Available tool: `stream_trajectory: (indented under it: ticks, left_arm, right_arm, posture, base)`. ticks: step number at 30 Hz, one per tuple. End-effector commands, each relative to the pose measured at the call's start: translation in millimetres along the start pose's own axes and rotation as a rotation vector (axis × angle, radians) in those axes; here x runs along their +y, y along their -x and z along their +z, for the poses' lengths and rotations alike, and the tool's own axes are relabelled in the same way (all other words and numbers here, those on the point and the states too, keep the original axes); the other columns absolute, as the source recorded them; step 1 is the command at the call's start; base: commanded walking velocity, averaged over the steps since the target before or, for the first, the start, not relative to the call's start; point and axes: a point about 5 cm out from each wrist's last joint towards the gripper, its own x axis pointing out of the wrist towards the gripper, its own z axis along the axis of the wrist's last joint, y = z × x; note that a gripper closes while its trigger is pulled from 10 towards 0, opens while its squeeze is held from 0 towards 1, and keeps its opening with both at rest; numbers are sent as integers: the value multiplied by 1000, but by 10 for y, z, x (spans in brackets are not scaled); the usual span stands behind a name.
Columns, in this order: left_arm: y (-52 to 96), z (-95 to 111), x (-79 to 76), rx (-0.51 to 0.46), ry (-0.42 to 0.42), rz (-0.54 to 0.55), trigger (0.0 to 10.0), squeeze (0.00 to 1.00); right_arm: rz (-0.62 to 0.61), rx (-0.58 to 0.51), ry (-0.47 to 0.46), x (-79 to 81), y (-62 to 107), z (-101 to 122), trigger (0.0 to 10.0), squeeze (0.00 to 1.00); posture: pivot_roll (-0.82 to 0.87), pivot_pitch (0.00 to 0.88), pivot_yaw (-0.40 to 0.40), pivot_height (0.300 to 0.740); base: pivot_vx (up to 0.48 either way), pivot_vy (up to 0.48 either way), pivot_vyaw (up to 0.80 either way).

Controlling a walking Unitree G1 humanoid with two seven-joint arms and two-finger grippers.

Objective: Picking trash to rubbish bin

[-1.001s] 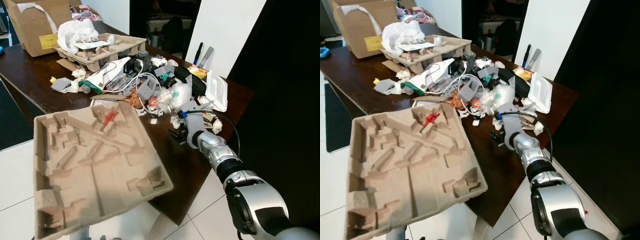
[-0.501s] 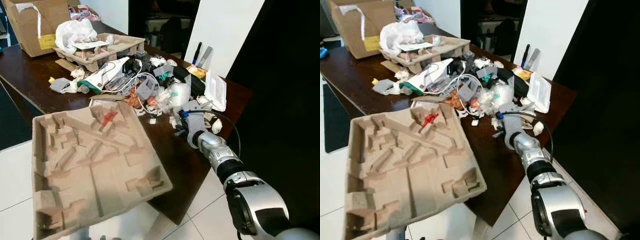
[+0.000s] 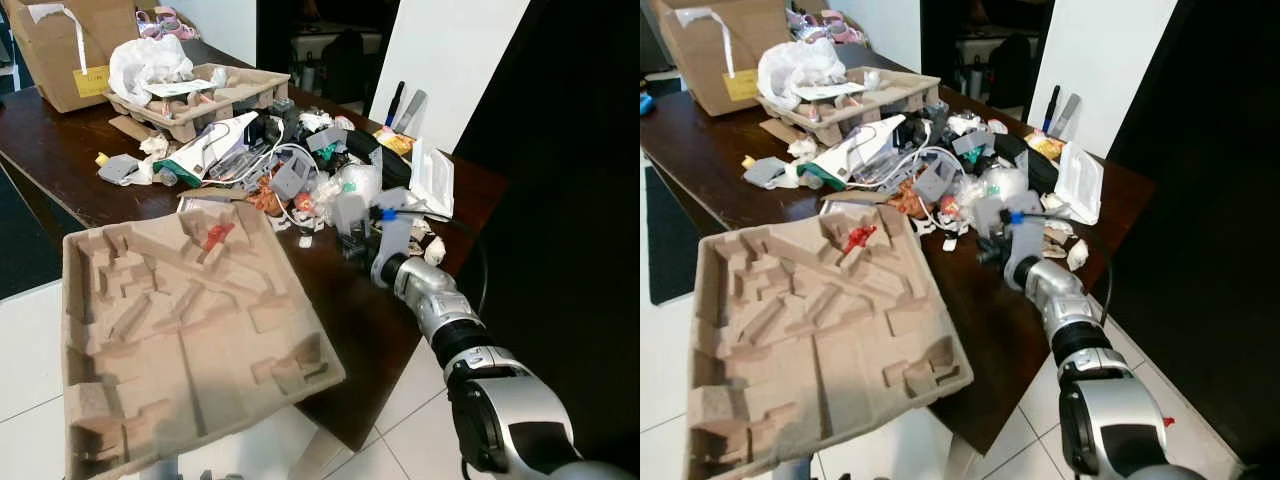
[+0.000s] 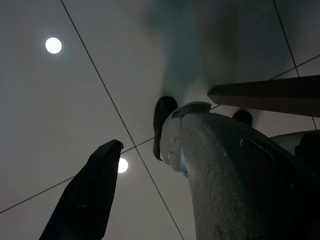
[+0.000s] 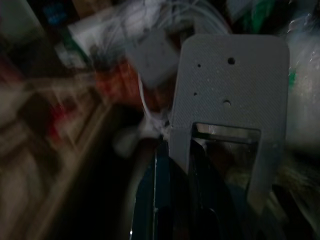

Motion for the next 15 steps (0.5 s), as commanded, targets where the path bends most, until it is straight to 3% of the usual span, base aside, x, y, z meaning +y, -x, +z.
stream_trajectory:
  ticks: [1,2,3,7,8,9,12,13,14,15]
  left_arm:
    - [29,-144,-15,55,-6,-6,10000,0]
    - [29,-144,-12,55,-7,-4,10000,0]
    - [29,-141,-7,56,-9,-1,10000,0]
    - [28,-136,-6,55,-15,2,10000,0]
    - [28,-136,-4,54,-16,4,10000,0]
    - [29,-136,-1,55,-17,6,10000,0]
    - [29,-136,2,55,-18,8,10000,0]
    - [29,-136,3,55,-20,9,10000,0]
    - [30,-136,5,56,-23,10,10000,0]
    - [30,-136,7,56,-26,11,10000,0]
  right_arm:
    - [0,-32,-34,-22,20,26,0,0]
    - [14,-93,-87,-26,20,103,0,0]
    - [2,-207,-184,-87,44,249,706,0]
    - [-69,-303,-268,-234,113,367,471,0]
    - [-112,-328,-291,-307,150,398,4667,0]
    - [-170,-361,-314,-408,207,446,4510,0]
    - [-206,-380,-327,-470,244,476,4510,0]
    - [-248,-406,-337,-546,297,517,6588,0]
    - [-320,-419,-331,-655,375,552,10000,0]
    - [-390,-423,-319,-752,450,573,10000,0]
  posture:
    - [155,99,-84,740]
    - [154,100,-83,740]
    - [154,100,-81,740]
    - [154,100,-81,740]
    - [157,105,-78,740]
    - [157,105,-78,740]
    - [157,105,-78,740]
    - [157,105,-78,740]
    - [156,103,-71,740]
    - [156,103,-71,740]
  base:
    - [0,0,0]
    - [0,0,0]
    - [0,0,0]
    - [0,0,0]
    - [0,0,0]
    - [0,0,0]
    - [0,0,0]
    - [0,0,0]
    - [0,0,0]
    - [0,0,0]
